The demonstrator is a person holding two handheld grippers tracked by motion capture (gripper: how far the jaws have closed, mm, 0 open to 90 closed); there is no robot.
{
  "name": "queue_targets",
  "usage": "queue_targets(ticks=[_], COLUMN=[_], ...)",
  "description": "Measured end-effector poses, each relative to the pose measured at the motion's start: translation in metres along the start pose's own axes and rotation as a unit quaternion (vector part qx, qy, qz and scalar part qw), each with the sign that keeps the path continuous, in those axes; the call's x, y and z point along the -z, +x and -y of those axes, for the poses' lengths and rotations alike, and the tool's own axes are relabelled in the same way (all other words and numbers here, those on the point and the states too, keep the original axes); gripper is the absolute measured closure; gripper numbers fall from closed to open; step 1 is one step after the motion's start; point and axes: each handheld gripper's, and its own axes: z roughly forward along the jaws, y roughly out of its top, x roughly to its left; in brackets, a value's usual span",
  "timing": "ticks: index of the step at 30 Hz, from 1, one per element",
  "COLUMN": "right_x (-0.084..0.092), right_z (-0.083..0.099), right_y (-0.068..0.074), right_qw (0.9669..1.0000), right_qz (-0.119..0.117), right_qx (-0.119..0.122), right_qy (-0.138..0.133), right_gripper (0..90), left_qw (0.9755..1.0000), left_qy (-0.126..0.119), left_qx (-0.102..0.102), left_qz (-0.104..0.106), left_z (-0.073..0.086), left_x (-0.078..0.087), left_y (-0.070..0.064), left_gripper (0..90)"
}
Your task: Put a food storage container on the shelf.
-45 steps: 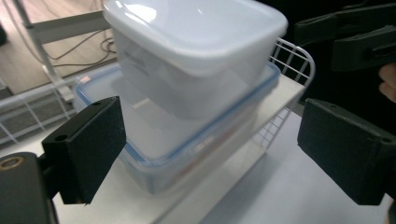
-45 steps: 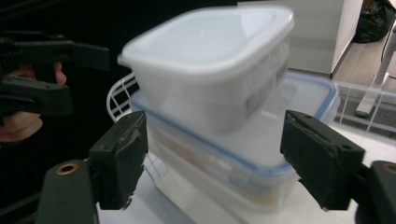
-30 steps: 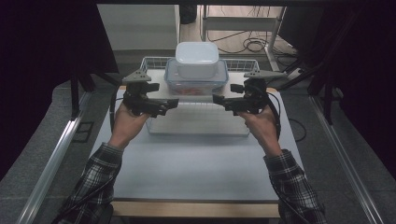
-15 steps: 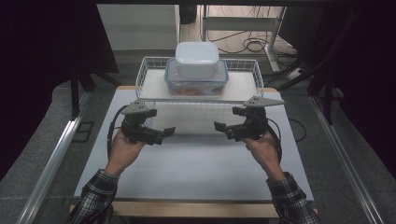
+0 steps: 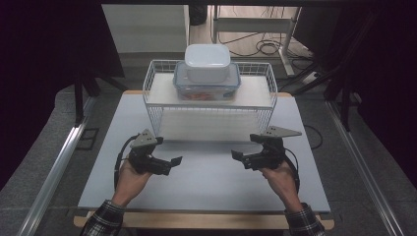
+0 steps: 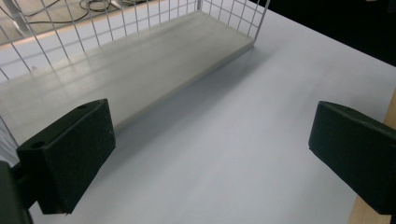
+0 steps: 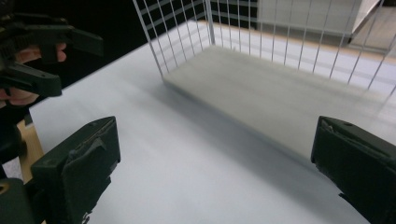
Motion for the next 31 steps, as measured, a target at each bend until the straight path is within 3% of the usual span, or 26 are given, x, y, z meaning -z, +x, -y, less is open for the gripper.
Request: queue_targets(ticks=[6,12,17,22,25,28,31], right_x=[-0.004,-0.006,-0.006,-0.01,-0.017,-0.022,-0.023], right_z=[0.024,0.049,0.064,0.076,0.089,0.095,0.095], right_y=[0.0,0.005,0.006,0.009,0.01,0.01,0.01], right_qw=[0.9997,0.9987,0.9987,0.9979,0.9957,0.9938,0.9927], right_qz=[0.008,0.022,0.016,0.016,0.019,0.022,0.029], right_qx=[0.001,0.017,0.012,0.011,0.013,0.017,0.022], right_qy=[0.022,0.042,0.048,0.062,0.09,0.108,0.115], right_gripper=[1.2,0.0,0.0,0.0,0.0,0.0,0.0], left_qw=[0.9999,0.9994,0.9987,0.9975,0.9945,0.9925,0.9927], left_qy=[0.004,0.025,0.04,0.062,0.095,0.109,0.11], left_qx=[0.01,0.01,0.01,-0.003,-0.021,-0.032,-0.032], left_qz=[-0.005,-0.022,-0.029,-0.035,-0.038,-0.043,-0.038], left_z=[0.024,0.046,0.06,0.069,0.077,0.079,0.079], left_x=[-0.003,-0.005,-0.01,-0.018,-0.029,-0.034,-0.035], left_y=[-0.004,-0.007,-0.01,-0.016,-0.017,-0.018,-0.017], left_gripper=[0.8,1.0,0.6,0.0,0.0,0.0,0.0])
